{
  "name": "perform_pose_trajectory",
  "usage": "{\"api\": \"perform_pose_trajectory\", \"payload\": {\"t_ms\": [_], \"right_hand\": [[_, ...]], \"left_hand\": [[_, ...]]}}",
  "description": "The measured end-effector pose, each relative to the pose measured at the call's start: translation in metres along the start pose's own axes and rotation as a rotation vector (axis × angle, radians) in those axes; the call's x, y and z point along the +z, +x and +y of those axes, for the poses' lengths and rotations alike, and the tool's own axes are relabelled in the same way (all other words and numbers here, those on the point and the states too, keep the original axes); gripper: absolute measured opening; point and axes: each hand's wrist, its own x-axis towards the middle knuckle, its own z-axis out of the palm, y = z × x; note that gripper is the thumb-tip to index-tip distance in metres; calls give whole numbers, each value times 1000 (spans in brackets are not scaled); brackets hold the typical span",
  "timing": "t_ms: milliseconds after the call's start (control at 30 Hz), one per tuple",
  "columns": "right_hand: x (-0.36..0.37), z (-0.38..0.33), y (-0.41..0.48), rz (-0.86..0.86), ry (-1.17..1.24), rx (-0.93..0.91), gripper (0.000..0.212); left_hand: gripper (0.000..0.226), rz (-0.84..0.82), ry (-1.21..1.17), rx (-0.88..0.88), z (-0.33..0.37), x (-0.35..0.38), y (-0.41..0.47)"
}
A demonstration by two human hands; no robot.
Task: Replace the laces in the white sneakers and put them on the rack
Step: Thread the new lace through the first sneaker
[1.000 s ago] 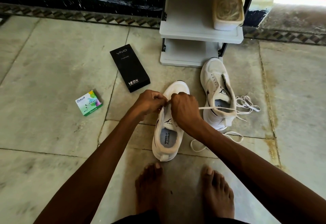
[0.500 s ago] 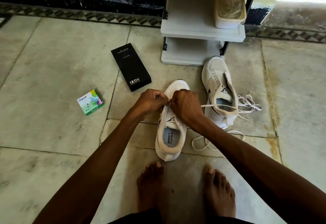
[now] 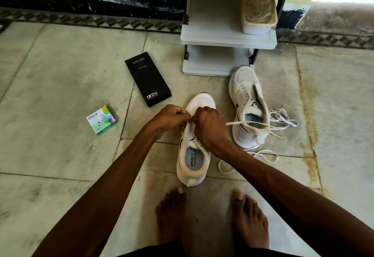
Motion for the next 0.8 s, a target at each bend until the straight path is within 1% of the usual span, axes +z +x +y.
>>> {"api": "perform_pose_trajectory", "payload": {"t_ms": [100,167,367,467,667,800], "right_hand": [[1,-2,-1,26,-5,0,16],[2,-2,-1,52,-14,0,15],[5,-3,-1,98,18,19,10],[6,-3,-1,130,33,13,9],[6,-3,0,126,-49,-58,12],[8,2,0,139,-66,-47,7]], "left_hand": [[11,-16,18,1,3,-2,-1],[8,-22,8,-8,6,-3,-2],[6,3,-71,-39,6,0,-5],[9,4,-98,-58,6,1,-6],[10,38,-44,-58,6,4,-3],[4,3,-6,-32,14,-1,-3]]}}
